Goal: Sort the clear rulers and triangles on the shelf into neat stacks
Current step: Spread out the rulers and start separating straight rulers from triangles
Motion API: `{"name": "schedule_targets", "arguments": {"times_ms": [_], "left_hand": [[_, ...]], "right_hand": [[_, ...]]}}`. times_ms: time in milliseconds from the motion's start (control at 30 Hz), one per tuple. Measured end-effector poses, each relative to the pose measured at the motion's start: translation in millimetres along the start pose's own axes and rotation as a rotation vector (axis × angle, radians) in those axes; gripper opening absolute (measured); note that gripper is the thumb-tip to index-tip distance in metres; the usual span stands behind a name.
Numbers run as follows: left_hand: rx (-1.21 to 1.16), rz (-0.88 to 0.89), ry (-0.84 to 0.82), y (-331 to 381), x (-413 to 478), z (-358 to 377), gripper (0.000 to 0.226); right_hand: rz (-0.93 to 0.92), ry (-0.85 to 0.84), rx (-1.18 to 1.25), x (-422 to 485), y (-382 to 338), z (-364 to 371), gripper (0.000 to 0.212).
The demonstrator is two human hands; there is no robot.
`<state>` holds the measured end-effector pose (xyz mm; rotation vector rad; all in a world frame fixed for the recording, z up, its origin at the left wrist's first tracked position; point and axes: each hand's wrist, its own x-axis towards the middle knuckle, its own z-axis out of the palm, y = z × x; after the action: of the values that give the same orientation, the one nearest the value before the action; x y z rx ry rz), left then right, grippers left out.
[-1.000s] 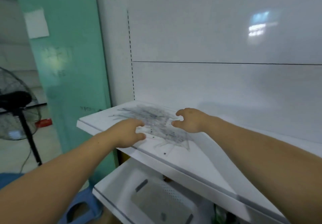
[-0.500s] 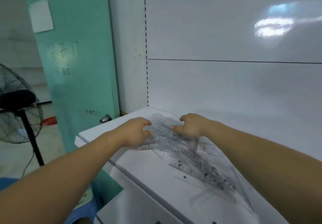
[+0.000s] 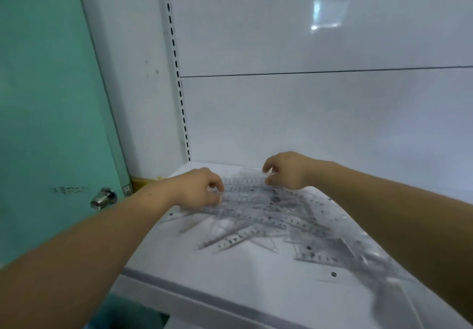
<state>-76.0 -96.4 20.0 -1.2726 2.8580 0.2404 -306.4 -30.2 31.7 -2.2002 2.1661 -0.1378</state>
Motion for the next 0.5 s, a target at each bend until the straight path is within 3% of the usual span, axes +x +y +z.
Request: {"name": "schedule_targets", "arguments": {"times_ms": [200, 400, 500], "left_hand": [[-0.047, 0.187, 0.117, -16, 8, 13, 0.025], [-0.105, 0.216, 0.133, -16, 3, 11, 0.015], [-0.121, 0.217, 0.084, -16, 2, 10, 0.035]], "right_hand": [[0.204, 0.096, 0.005, -24, -17, 10, 0.04], [0.359, 0.127, 0.042, -59, -26, 7, 0.033], [0.418, 0.148, 0.076, -71, -27, 7, 0.028]]}}
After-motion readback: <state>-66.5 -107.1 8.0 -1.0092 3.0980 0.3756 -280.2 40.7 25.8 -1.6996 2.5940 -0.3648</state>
